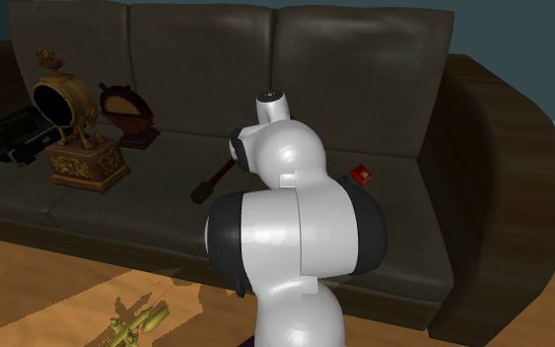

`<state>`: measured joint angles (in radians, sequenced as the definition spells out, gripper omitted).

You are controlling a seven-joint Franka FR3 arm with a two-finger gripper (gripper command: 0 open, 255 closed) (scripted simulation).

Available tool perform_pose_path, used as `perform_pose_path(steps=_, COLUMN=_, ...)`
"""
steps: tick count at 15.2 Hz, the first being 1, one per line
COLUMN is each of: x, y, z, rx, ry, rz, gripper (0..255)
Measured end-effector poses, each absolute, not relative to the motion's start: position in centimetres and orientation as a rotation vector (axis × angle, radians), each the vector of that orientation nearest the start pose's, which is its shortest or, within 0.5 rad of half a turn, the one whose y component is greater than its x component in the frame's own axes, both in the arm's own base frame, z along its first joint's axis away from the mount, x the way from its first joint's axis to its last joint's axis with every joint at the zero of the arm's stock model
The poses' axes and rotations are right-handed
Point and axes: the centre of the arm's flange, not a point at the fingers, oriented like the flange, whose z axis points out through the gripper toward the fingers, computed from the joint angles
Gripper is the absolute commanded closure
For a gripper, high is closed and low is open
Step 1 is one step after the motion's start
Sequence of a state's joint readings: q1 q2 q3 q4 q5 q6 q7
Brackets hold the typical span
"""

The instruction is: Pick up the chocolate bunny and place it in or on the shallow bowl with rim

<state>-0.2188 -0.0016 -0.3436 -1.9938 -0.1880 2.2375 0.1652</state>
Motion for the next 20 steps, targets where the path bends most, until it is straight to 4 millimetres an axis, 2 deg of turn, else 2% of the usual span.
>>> perform_pose_path(steps=20, x=48.5, y=-31.3, z=59.0, rx=-3.165, ry=1.03, rz=-0.348, gripper=255)
